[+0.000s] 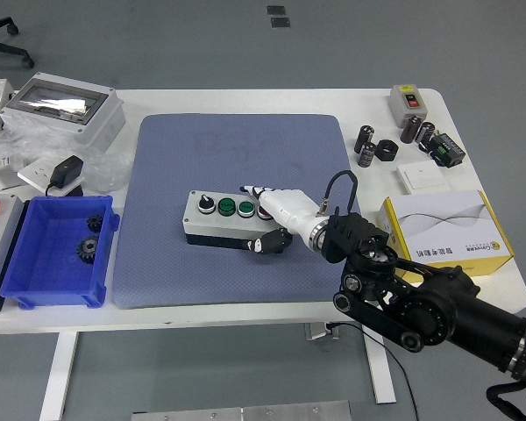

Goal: Pick up the button,place it on the desk,press the button,press the button

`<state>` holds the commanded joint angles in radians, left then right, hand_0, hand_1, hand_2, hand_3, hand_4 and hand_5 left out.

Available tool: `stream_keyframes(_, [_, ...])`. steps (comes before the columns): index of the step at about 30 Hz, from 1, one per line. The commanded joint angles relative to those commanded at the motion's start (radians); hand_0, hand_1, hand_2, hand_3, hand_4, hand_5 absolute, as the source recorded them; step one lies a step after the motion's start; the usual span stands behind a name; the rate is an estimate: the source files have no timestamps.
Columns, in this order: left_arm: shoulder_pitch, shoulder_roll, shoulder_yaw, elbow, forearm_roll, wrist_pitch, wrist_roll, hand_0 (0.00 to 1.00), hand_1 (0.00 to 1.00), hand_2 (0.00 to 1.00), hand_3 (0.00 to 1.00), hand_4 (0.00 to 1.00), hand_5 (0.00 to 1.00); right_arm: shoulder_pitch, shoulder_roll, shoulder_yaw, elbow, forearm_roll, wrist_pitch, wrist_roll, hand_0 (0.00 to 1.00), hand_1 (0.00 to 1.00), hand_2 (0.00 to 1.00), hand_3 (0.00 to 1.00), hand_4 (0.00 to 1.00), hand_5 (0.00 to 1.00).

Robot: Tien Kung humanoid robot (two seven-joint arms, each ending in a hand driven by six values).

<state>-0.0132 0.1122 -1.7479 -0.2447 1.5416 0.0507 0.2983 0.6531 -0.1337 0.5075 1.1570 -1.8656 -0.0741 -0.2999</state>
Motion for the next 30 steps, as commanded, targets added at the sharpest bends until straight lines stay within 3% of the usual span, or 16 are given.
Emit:
stream_keyframes(17, [0.001, -0.001, -0.002, -0.001, -0.003, -0.012, -0.005, 0.619, 0.539, 0.511, 0.611, 0.51, 0.208, 0.009, -0.007, 0.005, 0.009, -0.036, 0.02, 0.006, 0.778, 0.875, 0.969, 0.998, 0.812, 0.335])
stream_keyframes(30, [0.002, -0.001, -0.005, -0.002, -0.005, -0.024, -0.008, 0.619, 0.534, 0.511, 0.61, 0.5, 0.198, 0.023, -0.072, 0.044, 0.097, -0.05, 0.082, -0.005, 0.783, 0.892, 0.981, 0.998, 0.832, 0.321])
